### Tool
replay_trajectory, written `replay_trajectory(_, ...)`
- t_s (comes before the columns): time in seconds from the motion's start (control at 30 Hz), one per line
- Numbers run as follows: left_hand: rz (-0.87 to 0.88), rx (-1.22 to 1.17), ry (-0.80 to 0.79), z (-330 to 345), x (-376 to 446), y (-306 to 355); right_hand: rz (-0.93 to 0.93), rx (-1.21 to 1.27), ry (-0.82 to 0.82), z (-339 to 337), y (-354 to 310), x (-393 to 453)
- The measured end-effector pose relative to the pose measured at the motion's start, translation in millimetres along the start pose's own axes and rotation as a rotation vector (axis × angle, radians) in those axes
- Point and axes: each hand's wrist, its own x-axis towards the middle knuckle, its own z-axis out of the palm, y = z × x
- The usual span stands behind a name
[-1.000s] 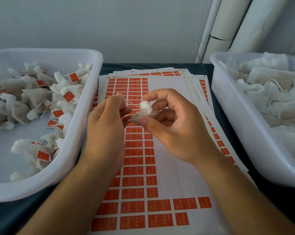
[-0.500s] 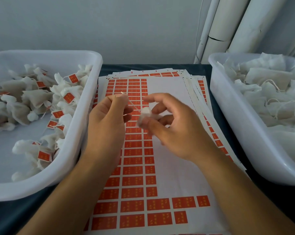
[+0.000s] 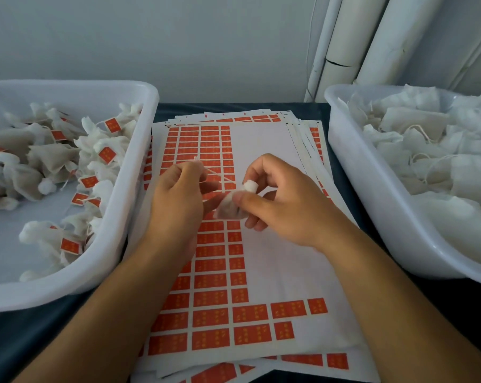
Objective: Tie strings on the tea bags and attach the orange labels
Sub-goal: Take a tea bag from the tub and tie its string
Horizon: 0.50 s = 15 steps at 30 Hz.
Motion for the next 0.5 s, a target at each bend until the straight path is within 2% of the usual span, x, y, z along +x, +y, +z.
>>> replay_trajectory(0.33, 0.184, 0.151, 0.023, -3, 0, -1, 0.069, -0.095, 0.000, 10, -2, -10)
replay_trajectory(0.5, 0.097, 0.284, -0.040, -6, -2, -1, 0.130, -0.243, -0.043, 6, 1, -26)
